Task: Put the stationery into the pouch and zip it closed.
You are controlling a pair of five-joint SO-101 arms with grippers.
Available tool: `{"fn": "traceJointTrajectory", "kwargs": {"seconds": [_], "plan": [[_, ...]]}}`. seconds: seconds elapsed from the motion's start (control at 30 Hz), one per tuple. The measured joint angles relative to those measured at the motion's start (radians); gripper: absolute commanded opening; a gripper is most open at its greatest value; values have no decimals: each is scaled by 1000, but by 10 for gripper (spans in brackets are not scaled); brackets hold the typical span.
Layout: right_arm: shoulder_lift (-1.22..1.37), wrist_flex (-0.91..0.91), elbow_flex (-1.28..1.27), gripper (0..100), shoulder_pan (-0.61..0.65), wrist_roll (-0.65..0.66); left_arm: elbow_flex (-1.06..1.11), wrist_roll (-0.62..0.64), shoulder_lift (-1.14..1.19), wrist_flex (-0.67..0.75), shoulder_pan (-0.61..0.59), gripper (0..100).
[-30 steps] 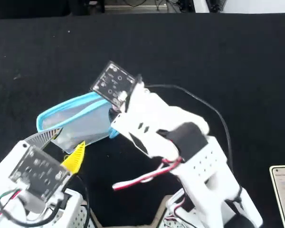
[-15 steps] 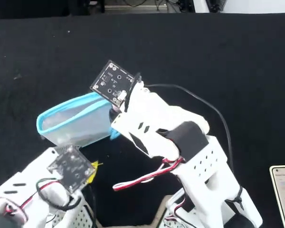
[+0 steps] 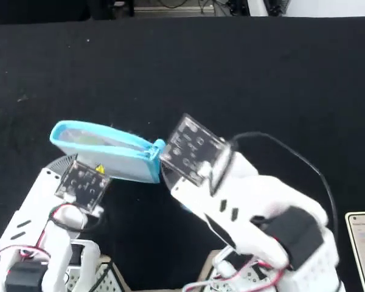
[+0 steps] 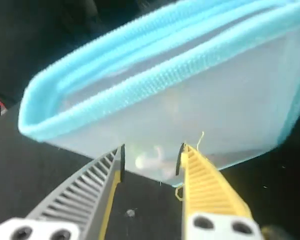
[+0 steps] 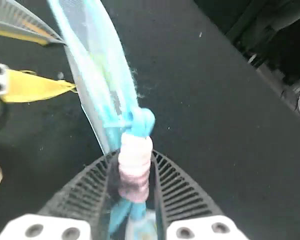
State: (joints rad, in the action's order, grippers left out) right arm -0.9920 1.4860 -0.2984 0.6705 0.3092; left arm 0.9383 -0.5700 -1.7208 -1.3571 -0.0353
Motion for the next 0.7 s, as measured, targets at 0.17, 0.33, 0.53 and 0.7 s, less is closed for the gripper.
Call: {"fn": "traceJointTrajectory", "kwargs": {"seconds": [0.17, 0.33, 0.53, 0.7], "plan": [[-110, 0, -112, 11, -3, 35, 46, 83, 2, 180, -2, 195], [-219, -57, -227, 11, -3, 72, 184, 176, 2, 408, -2, 195], [-255, -130, -370, 11, -3, 72, 272, 233, -11, 450, -11, 195], [-255, -229, -450, 47, -2, 75, 199, 242, -14, 299, -11, 195]]}}
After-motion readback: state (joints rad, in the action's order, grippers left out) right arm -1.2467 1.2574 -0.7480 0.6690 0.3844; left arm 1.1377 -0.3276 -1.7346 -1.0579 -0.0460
